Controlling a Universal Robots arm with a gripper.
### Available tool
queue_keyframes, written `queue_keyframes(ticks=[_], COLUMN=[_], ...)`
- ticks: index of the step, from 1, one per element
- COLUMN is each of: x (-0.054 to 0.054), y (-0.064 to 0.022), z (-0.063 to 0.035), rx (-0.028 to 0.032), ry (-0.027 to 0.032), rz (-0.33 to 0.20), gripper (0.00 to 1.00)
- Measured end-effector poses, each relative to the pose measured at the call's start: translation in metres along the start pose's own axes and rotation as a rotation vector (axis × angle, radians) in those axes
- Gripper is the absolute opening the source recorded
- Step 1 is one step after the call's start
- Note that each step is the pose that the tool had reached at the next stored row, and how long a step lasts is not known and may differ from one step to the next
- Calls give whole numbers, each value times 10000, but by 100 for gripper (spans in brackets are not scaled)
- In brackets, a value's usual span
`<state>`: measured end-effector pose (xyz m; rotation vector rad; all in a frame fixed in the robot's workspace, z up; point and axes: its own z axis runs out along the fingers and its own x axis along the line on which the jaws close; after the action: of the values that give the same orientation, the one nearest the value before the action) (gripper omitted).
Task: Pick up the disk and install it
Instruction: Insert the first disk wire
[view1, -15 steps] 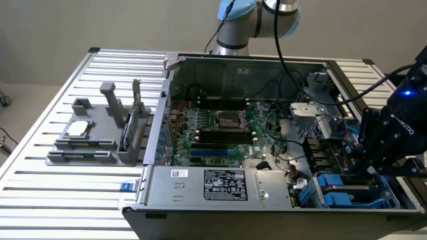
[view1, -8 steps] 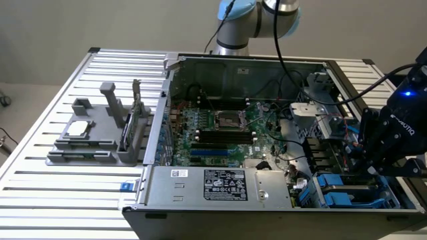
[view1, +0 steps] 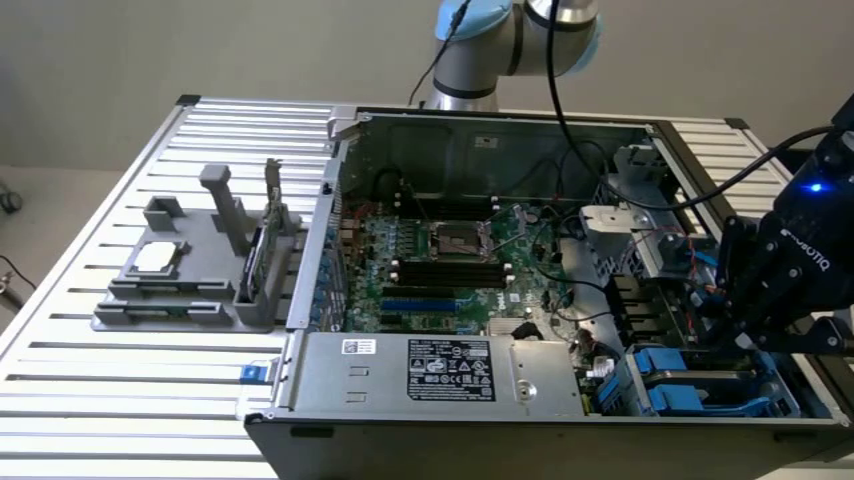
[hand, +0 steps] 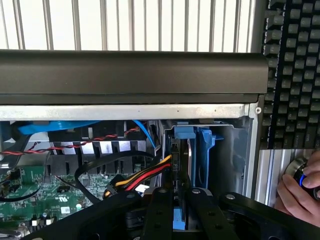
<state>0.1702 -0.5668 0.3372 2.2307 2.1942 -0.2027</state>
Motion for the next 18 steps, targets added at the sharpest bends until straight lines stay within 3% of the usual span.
queue_keyframes(ticks=[18], x=[6], y=[-3], z=[22], rx=[0], ry=[-1], rz=[1], gripper=[16])
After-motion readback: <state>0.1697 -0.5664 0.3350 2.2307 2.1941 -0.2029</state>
